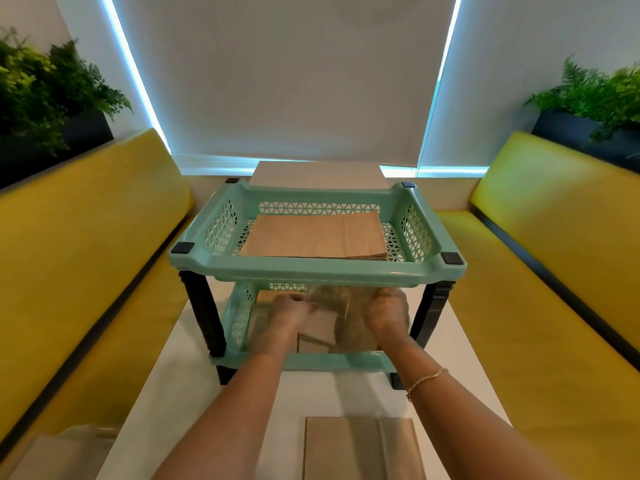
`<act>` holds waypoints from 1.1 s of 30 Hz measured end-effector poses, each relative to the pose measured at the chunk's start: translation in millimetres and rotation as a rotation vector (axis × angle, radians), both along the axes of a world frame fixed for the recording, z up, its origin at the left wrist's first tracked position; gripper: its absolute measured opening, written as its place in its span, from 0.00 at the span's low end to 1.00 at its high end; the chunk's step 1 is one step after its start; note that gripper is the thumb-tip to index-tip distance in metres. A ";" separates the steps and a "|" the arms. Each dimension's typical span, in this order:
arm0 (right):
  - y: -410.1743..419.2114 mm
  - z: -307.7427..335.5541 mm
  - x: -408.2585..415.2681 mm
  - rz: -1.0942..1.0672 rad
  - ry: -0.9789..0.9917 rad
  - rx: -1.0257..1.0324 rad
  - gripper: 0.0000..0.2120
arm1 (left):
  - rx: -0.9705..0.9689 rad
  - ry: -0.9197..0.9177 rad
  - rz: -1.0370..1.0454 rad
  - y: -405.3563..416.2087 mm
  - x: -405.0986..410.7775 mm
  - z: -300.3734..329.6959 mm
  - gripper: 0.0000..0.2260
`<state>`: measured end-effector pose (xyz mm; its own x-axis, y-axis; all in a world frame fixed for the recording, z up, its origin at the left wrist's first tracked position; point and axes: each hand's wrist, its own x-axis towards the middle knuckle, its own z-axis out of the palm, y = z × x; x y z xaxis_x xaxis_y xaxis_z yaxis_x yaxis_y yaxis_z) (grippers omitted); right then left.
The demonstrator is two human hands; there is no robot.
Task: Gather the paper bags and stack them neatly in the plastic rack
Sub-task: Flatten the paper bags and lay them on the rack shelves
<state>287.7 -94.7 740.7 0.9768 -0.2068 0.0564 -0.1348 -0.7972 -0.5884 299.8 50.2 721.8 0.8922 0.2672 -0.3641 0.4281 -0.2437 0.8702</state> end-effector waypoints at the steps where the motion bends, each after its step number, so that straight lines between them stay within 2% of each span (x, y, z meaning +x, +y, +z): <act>1: 2.3 4.2 -2.0 -0.057 -0.012 0.051 0.12 | -0.052 -0.039 0.052 9.9 2.0 3.6 0.05; 3: 5.9 7.6 -4.6 -0.147 -0.015 0.156 0.10 | -0.164 -0.105 0.182 26.8 0.5 9.1 0.10; 5: 9.9 13.9 -8.0 -0.163 -0.003 0.265 0.12 | -0.269 -0.111 0.208 36.9 -7.4 14.7 0.09; 8: 11.3 15.6 -16.3 -0.078 0.015 0.224 0.14 | -0.418 -0.132 0.205 41.4 -21.8 19.9 0.08; 10: 12.0 16.8 -21.4 -0.063 -0.020 0.269 0.16 | -0.469 -0.155 0.206 44.6 -29.0 21.0 0.07; 14: 10.8 15.8 -26.5 -0.003 -0.007 0.138 0.19 | -0.530 -0.153 0.243 50.6 -39.5 21.5 0.06; 19: 12.2 16.1 -29.7 0.005 0.031 -0.021 0.16 | -0.527 -0.168 0.329 53.7 -47.0 24.5 0.07; 22: 13.1 16.9 -32.7 0.003 0.010 -0.019 0.16 | -0.542 -0.159 0.317 50.3 -48.3 25.4 0.06; 25: 13.4 21.6 -34.7 -0.030 0.052 0.165 0.16 | -0.567 -0.082 0.242 42.3 -54.3 22.6 0.15; 28: 15.8 21.3 -39.4 -0.067 0.107 0.473 0.13 | -0.546 -0.017 0.181 30.1 -69.4 12.9 0.28; 30: 16.7 17.4 -46.5 -0.043 0.148 0.553 0.16 | -0.507 -0.010 0.154 23.8 -78.8 5.0 0.36; 33: 14.1 11.6 -56.7 -0.062 0.176 0.596 0.19 | -0.500 -0.020 0.121 17.5 -90.8 -5.5 0.42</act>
